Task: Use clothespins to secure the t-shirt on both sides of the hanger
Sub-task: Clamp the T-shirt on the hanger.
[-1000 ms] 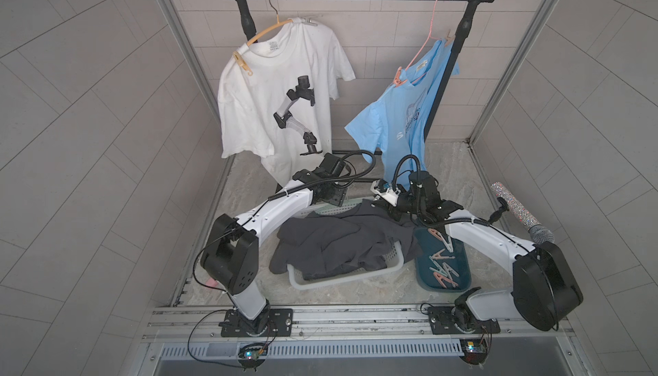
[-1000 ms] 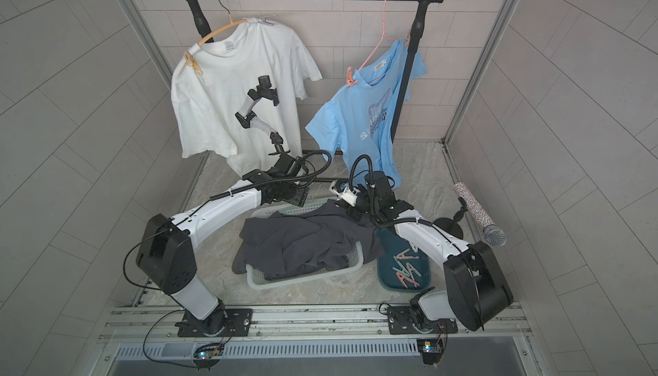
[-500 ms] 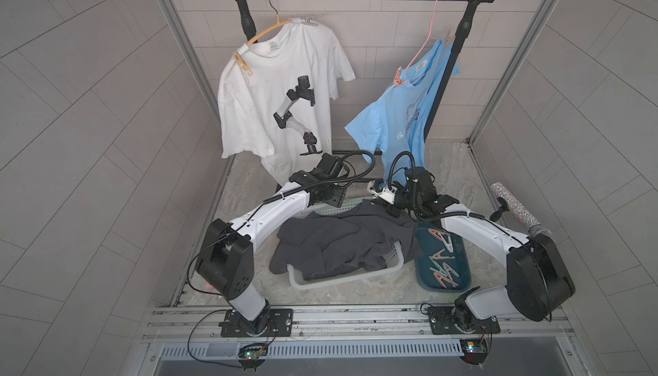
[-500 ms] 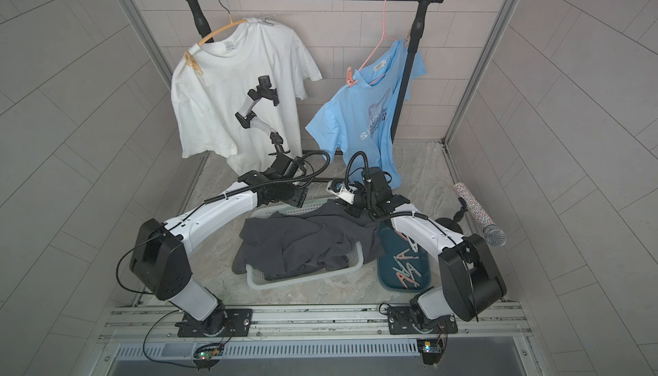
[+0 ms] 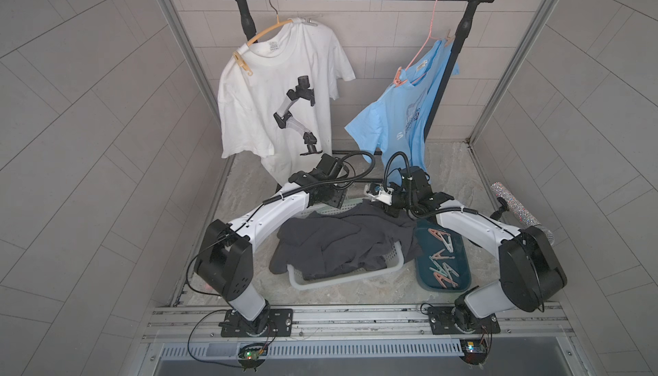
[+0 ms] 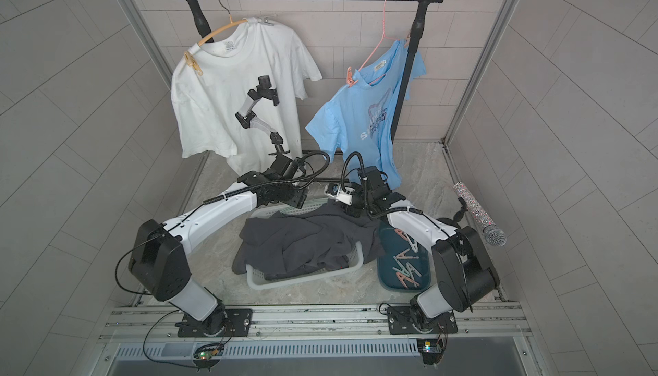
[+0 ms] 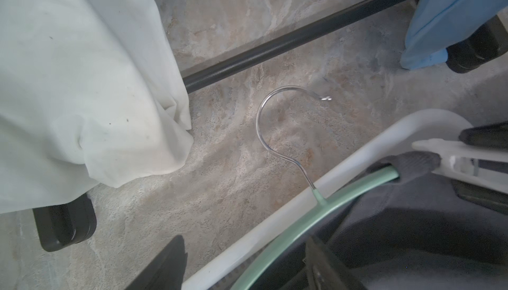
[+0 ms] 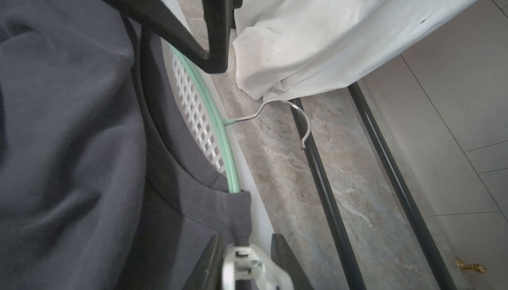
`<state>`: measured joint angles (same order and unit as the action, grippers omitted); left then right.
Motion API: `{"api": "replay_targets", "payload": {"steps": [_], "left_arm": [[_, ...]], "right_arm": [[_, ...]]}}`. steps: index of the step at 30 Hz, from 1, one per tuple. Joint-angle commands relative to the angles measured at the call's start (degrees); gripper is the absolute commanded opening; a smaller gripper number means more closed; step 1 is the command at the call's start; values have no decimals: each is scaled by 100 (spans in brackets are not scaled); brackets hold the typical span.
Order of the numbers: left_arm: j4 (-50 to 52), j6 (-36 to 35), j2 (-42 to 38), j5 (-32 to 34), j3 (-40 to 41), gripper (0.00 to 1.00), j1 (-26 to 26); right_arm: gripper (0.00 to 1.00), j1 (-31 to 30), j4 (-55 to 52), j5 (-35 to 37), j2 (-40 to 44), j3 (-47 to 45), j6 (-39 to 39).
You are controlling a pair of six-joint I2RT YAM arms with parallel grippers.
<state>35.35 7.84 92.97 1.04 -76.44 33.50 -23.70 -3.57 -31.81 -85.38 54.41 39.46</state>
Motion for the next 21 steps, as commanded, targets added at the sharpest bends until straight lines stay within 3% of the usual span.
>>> {"api": "replay_targets", "payload": {"steps": [1,6,8,11,14,19,21], "left_arm": [[-2,-89,-212,59,75,73,-22],[-57,-104,-235,41,105,73,-34],[-72,-106,-261,29,107,73,-36],[-91,-113,-355,-56,109,73,-56],[-284,-51,-493,-571,180,73,-174],[-666,237,-610,-1280,369,73,-463],[-637,249,-574,-1307,358,73,-467]], "right_arm": [[48,2,-47,30,245,-34,153],[61,-12,-78,260,684,-87,-48],[62,-11,58,482,1016,-219,-634],[61,-14,281,1078,1650,-530,-2085],[53,-14,274,2183,2215,-887,-4474],[43,8,-2099,4523,3154,-1091,-7089],[43,77,-2543,4858,3544,-1382,-7645]]}}
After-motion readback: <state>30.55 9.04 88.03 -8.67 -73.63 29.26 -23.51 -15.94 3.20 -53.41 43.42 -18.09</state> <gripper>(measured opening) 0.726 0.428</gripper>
